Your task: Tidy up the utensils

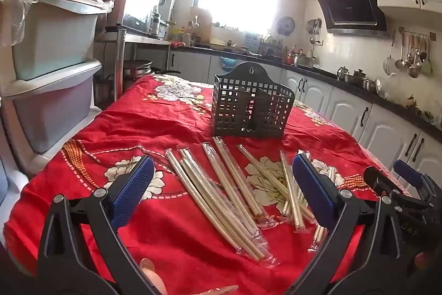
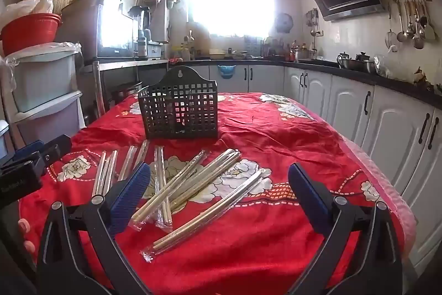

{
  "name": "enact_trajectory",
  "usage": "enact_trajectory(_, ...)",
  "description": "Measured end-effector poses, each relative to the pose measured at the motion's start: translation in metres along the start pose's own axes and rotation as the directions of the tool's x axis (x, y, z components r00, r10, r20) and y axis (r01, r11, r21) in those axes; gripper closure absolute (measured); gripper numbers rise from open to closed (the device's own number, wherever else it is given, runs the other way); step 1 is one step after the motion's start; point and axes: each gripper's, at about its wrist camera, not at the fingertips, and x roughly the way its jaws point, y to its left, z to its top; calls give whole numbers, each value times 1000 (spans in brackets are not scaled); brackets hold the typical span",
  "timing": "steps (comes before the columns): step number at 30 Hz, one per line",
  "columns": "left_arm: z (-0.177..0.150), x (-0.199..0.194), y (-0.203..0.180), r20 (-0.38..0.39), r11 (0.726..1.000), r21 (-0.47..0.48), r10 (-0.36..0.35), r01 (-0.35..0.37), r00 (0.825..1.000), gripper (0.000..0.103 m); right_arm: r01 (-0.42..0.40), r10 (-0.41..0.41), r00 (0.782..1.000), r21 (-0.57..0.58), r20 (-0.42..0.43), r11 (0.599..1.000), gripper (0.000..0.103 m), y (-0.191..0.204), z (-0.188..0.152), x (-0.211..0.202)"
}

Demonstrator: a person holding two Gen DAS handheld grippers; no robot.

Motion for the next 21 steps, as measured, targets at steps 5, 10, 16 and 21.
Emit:
enact_trajectory(5, 0, 0, 0, 3, 1000, -5, -2, 2, 1000, 10, -9, 9, 1000, 3, 7, 1000, 6, 0, 0, -1)
enact_trajectory(10, 0, -4, -1, 5, 1000, -8, -1, 1, 1000, 10, 3, -3, 1000, -4, 11, 1000, 6, 0, -1, -5)
enact_trajectory(16, 0, -3, 3, 10, 1000, -7, 0, 0, 1000, 10, 7, -7, 1000, -1, 16, 1000, 6, 1, -1, -4)
enact_trajectory(21, 0, -3, 3, 5, 1000, -3, -2, 2, 1000, 10, 6, -6, 1000, 1, 18, 1000, 6, -1, 0, -7)
